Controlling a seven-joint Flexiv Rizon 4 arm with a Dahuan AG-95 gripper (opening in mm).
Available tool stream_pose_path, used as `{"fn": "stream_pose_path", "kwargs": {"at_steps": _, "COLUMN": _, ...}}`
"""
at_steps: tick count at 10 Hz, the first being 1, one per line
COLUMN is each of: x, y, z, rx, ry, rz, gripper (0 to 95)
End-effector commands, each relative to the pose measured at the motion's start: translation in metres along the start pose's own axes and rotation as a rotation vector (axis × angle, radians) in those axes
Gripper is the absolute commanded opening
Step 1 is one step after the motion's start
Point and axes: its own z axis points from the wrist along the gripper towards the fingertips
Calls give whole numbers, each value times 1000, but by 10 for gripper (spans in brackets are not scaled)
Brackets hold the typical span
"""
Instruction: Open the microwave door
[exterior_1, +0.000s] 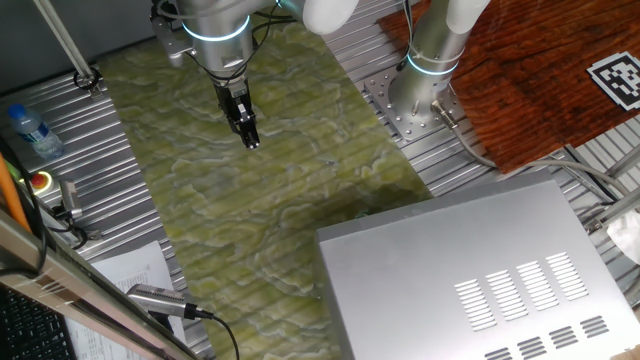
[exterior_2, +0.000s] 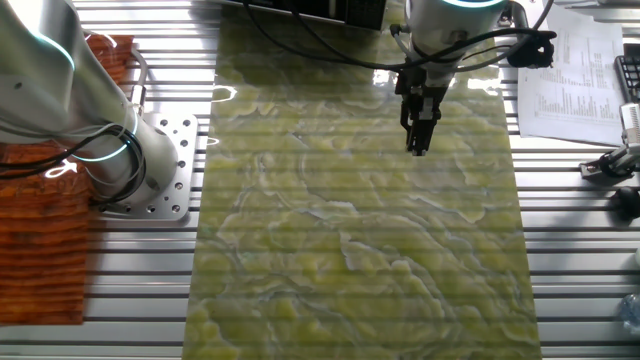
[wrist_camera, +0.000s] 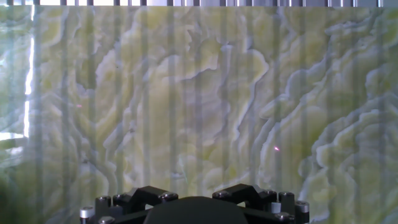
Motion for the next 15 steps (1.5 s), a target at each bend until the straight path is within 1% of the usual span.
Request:
{"fn": "stream_pose_path", "kwargs": {"at_steps": 1, "x": 0, "y": 0, "z": 0, "rx": 78, "ry": -84, "rz": 21, "gripper": 0}}
{"fn": "stream_pose_path", "kwargs": {"at_steps": 9, "x": 1, "y": 1, "z": -1, "rx": 80, "ry": -80, "rz": 26, "gripper": 0}}
{"fn": "stream_pose_path", "kwargs": {"at_steps": 15, "x": 1, "y": 1, "z": -3, "rx": 76, "ry": -78, "rz": 25, "gripper": 0}}
